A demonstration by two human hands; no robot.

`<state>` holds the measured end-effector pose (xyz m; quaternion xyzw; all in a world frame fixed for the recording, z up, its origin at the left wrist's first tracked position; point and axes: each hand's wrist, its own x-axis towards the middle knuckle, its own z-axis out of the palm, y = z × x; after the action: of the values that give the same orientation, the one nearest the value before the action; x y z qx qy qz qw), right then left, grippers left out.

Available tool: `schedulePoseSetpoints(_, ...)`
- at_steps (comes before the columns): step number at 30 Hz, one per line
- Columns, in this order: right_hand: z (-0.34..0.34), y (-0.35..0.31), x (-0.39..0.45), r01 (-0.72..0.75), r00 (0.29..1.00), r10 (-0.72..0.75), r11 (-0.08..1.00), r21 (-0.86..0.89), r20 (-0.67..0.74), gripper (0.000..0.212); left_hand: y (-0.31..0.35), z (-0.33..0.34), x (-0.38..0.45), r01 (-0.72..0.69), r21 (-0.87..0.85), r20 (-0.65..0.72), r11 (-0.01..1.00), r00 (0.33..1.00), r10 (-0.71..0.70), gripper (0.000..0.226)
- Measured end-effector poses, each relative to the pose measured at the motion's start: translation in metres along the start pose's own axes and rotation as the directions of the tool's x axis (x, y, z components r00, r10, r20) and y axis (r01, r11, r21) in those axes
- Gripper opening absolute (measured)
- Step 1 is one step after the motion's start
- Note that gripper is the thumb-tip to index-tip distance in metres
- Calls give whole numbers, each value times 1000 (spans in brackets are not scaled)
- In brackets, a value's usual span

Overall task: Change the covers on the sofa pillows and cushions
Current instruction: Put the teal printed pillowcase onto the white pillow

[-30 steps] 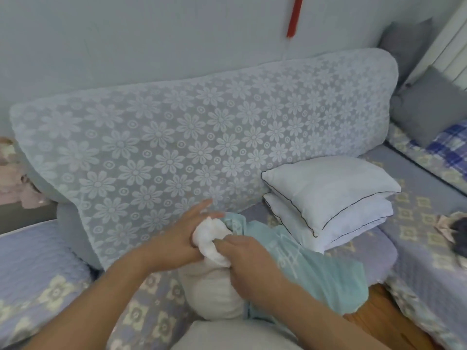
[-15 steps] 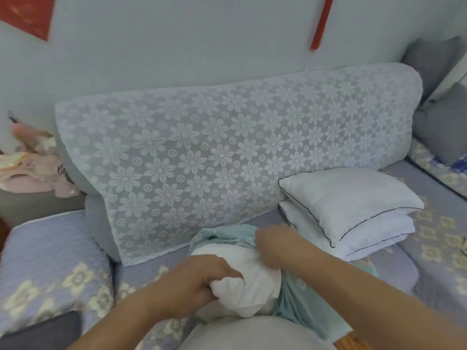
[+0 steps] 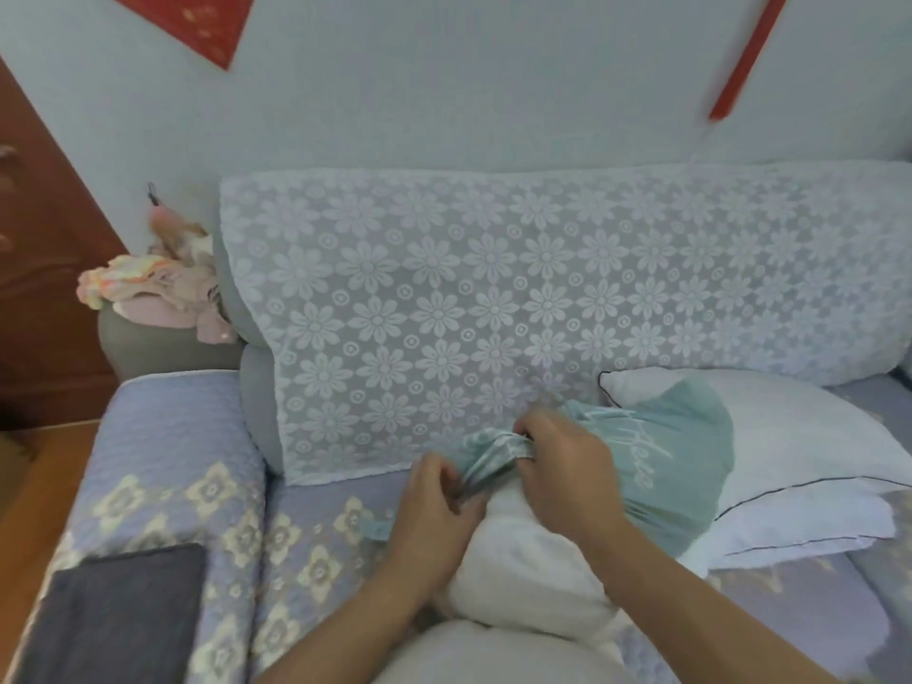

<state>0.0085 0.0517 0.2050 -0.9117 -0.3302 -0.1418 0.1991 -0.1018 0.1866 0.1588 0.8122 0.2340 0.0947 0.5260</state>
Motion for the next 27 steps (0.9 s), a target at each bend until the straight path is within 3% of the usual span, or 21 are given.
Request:
schedulePoseSetpoints(2, 6, -11, -8, 187, 973, -186, 982, -5, -134, 22, 6, 10, 20, -31, 242, -96, 970, 994, 56, 33)
schedulePoseSetpoints(4, 10, -12, -12, 299, 938, -296, 954, -11, -178, 22, 16, 13, 32, -80, 375, -202, 923, 965, 166, 35)
schedulePoseSetpoints(8, 18, 6, -9, 204, 979, -203, 969, -137, 22, 54, 10, 15, 28, -219, 290, -363, 932, 876, 318, 43)
schedulePoseSetpoints(10, 23, 11, -9, 143, 990, -141, 981, -131, 25, 48, 4, 16, 22, -327, 308, -356, 894, 831, 427, 51)
schedulePoseSetpoints(12, 23, 8, -13, 119, 990, -126, 989, -90, -70, 35, -3, 20, 20, -373, 358, -327, 856, 808, 489, 56)
schedulePoseSetpoints(15, 20, 3, -23, 195, 943, -185, 981, 7, -275, 33, -6, 24, 17, -377, 445, -281, 812, 803, 526, 26)
schedulePoseSetpoints(17, 24, 5, -26, 244, 923, -222, 969, 35, -315, 30, -6, 26, 18, -321, 497, -287, 806, 815, 502, 11)
schedulePoseSetpoints(19, 31, 13, -22, 232, 959, -216, 970, 76, -183, 33, -7, 25, 19, -179, 461, -359, 869, 858, 367, 17)
schedulePoseSetpoints(22, 31, 16, -17, 123, 969, -154, 979, 161, 195, 40, -3, 23, 16, 47, 248, -363, 968, 930, 48, 29)
schedulePoseSetpoints(24, 27, 14, -11, 53, 929, -122, 978, 200, 349, 33, 2, 22, 16, 47, 209, -337, 977, 941, 27, 23)
schedulePoseSetpoints(27, 23, 16, 4, 30, 895, -144, 963, 266, 422, 25, 4, 19, 29, 27, 152, -319, 988, 947, 24, 23)
